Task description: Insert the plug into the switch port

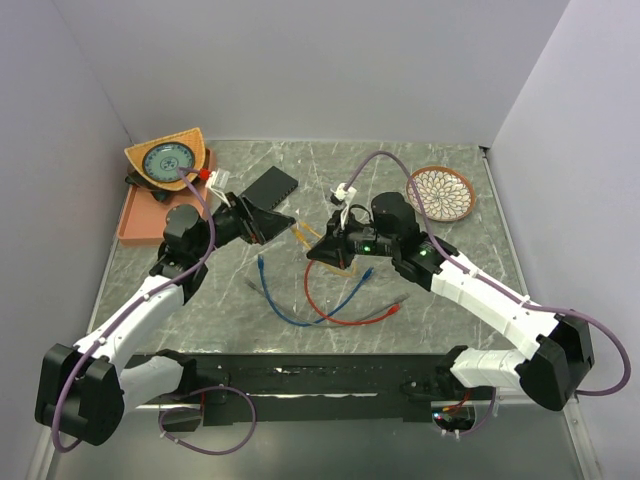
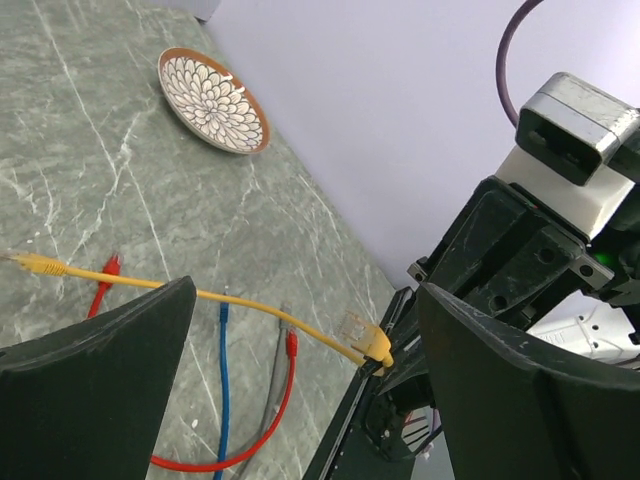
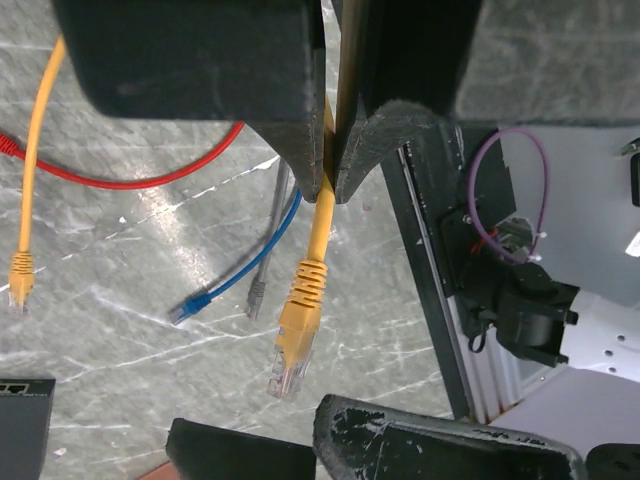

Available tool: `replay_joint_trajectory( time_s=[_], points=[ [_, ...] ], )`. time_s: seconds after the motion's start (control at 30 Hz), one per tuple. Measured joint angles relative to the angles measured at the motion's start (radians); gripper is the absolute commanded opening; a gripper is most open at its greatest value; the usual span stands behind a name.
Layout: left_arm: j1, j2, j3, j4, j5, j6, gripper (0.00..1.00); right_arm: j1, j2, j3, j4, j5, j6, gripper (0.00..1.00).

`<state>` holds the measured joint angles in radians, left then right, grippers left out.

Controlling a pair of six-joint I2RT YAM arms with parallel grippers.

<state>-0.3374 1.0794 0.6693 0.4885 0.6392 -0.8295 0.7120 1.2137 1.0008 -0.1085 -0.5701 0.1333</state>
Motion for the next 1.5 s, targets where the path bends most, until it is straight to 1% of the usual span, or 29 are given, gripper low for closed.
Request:
replay_joint_trajectory(
  time_s=[0.17,0.37,0.53,0.6,0.7,0.77,0.8,0.83,0.9,0.93,0.97,1.07,1.1,1.2,1.27,1.3,1.33,1.37,1.4,1.47,1.5],
  points=[
    [0.000,0.000,0.000,0.048,0.009,-0.036,0.99,-0.015,-0.003,-0.010,0.009,-0.038,0.004,0.00],
    [0.000,0.005,-0.001,0.157,0.064,-0.086,0.93,-0.047,-0.012,-0.036,0.042,-0.109,0.024,0.00],
    [-0.001,0.012,-0.001,0.177,0.100,-0.090,0.86,-0.090,-0.019,-0.072,0.097,-0.182,0.064,0.00],
    [-0.006,0.012,-0.001,0.176,0.106,-0.085,0.80,-0.105,-0.021,-0.077,0.110,-0.206,0.080,0.00],
    [-0.018,0.023,-0.001,0.175,0.116,-0.077,0.75,-0.115,-0.021,-0.077,0.129,-0.239,0.095,0.00],
    [-0.029,0.039,0.003,0.174,0.124,-0.074,0.69,-0.115,-0.021,-0.077,0.138,-0.254,0.102,0.00],
    [-0.036,0.050,0.006,0.173,0.125,-0.074,0.62,-0.115,-0.021,-0.077,0.141,-0.261,0.106,0.00],
    [-0.042,0.061,0.010,0.172,0.127,-0.074,0.59,-0.115,-0.021,-0.077,0.145,-0.266,0.107,0.00],
    [-0.053,0.081,0.016,0.172,0.133,-0.075,0.47,-0.115,-0.021,-0.077,0.149,-0.274,0.112,0.00],
    [-0.059,0.090,0.018,0.173,0.135,-0.077,0.41,-0.115,-0.021,-0.077,0.149,-0.278,0.112,0.00],
    [-0.062,0.094,0.018,0.174,0.137,-0.077,0.30,-0.115,-0.021,-0.077,0.150,-0.281,0.113,0.00],
    [-0.072,0.107,0.020,0.185,0.146,-0.086,0.13,-0.115,-0.020,-0.077,0.146,-0.282,0.113,0.00],
    [-0.074,0.109,0.022,0.188,0.146,-0.090,0.02,-0.115,-0.020,-0.077,0.139,-0.282,0.112,0.00],
    [-0.082,0.110,0.037,0.200,0.153,-0.103,0.01,-0.117,-0.017,-0.077,0.126,-0.267,0.112,0.01],
    [-0.090,0.110,0.048,0.203,0.154,-0.101,0.01,-0.117,-0.015,-0.077,0.124,-0.261,0.112,0.18],
    [-0.092,0.111,0.048,0.203,0.153,-0.101,0.01,-0.117,-0.015,-0.077,0.123,-0.259,0.112,0.30],
    [-0.092,0.111,0.048,0.201,0.151,-0.101,0.01,-0.117,-0.015,-0.076,0.119,-0.252,0.113,0.36],
    [-0.093,0.111,0.048,0.198,0.149,-0.100,0.01,-0.117,-0.015,-0.073,0.112,-0.240,0.113,0.44],
    [-0.094,0.111,0.048,0.192,0.146,-0.100,0.01,-0.117,-0.015,-0.070,0.102,-0.228,0.110,0.58],
    [-0.101,0.111,0.049,0.167,0.127,-0.100,0.01,-0.117,-0.018,-0.063,0.082,-0.190,0.103,0.74],
    [-0.105,0.110,0.051,0.144,0.111,-0.099,0.01,-0.117,-0.021,-0.056,0.068,-0.169,0.098,0.92]
  ],
)
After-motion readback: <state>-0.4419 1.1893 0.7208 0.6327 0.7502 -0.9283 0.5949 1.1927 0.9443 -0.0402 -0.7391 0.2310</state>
